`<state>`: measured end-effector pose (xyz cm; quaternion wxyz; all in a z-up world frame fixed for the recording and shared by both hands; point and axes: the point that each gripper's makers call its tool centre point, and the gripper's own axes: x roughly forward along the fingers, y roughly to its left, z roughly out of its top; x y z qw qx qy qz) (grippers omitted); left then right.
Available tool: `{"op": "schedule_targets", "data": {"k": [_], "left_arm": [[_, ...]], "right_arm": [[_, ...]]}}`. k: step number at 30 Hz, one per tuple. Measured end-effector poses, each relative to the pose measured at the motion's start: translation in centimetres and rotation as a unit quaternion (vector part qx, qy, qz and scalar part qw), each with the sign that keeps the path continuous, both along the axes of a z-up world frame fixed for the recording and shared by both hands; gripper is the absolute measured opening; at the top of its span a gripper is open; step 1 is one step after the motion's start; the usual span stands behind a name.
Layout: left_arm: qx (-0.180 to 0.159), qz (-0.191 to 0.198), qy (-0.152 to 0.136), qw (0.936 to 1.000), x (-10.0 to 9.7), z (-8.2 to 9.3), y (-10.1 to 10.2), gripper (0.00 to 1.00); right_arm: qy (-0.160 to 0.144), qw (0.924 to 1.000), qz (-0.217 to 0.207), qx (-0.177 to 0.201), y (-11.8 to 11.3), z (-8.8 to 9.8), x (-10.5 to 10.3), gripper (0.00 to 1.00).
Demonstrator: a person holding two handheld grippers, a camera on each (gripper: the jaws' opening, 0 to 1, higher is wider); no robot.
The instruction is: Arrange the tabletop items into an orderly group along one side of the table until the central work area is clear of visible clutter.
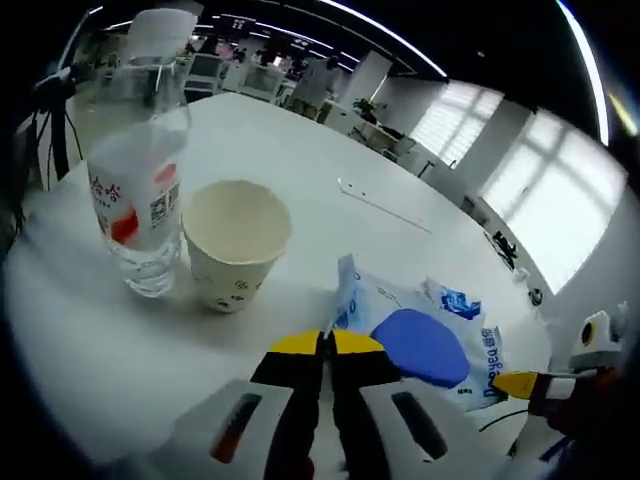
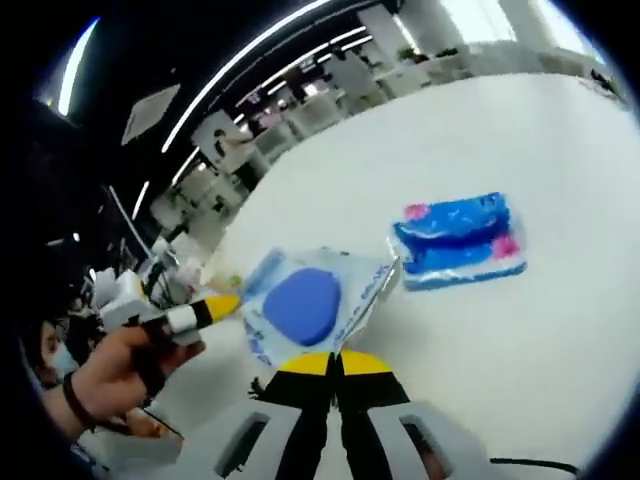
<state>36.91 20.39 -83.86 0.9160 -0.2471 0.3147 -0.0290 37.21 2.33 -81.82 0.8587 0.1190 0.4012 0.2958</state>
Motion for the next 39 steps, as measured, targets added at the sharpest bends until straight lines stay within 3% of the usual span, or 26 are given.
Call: {"op": "schedule_targets", "data": {"k": [11,20,26,32,39], "left_arm": [[-0.01,0.014,-0.001,0.9999,0.4,-1.1,0.8,0.0],[-0.016,0.037,0.01,0.9991,0.8,-2.0,2.0,0.0],[-0.023,0.042,0.017,0.9987,0.4,-2.4,1.3,0.0],[-0.026,0.044,0.031,0.9982,0.4,-3.7,1.4,0.0],[-0.028,0.051,0.03,0.9979,0.3,-3.4,1.2,0.0]], "right_arm": [[-0.019,0.9991,0.031,-0.023,1.7,0.1,5.4,0.0],[0.003,0.9998,0.016,-0.009,2.6,-1.6,6.0,0.0],[0.022,0.9993,0.003,-0.028,2.3,-3.6,6.2,0.0],[0.029,0.9992,-0.007,-0.026,2.5,-4.5,7.2,0.0],[0.037,0.999,-0.015,-0.021,2.7,-5.1,7.9,0.0]]}}
